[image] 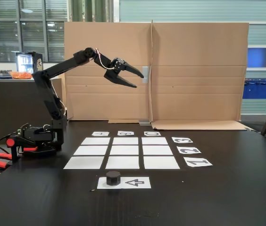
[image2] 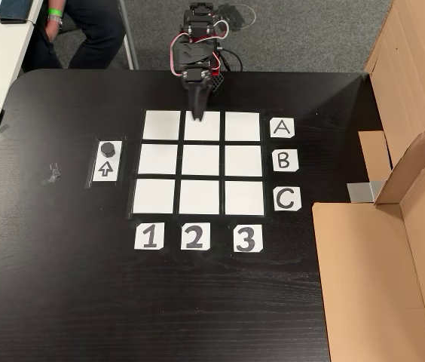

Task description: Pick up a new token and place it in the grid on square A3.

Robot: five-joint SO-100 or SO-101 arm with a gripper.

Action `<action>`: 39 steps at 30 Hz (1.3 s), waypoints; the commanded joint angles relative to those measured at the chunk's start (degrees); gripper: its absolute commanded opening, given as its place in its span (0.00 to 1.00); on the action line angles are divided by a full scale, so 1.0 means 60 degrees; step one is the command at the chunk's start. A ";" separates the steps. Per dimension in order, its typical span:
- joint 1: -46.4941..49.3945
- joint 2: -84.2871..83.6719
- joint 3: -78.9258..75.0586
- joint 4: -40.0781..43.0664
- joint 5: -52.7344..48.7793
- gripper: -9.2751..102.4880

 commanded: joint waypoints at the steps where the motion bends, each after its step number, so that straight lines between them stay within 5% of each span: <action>1: 0.0835 -0.0674 -0.0820 0.0410 -0.0220 0.25; 39: 0.6196 -0.7939 -0.3882 0.1304 -0.3369 0.36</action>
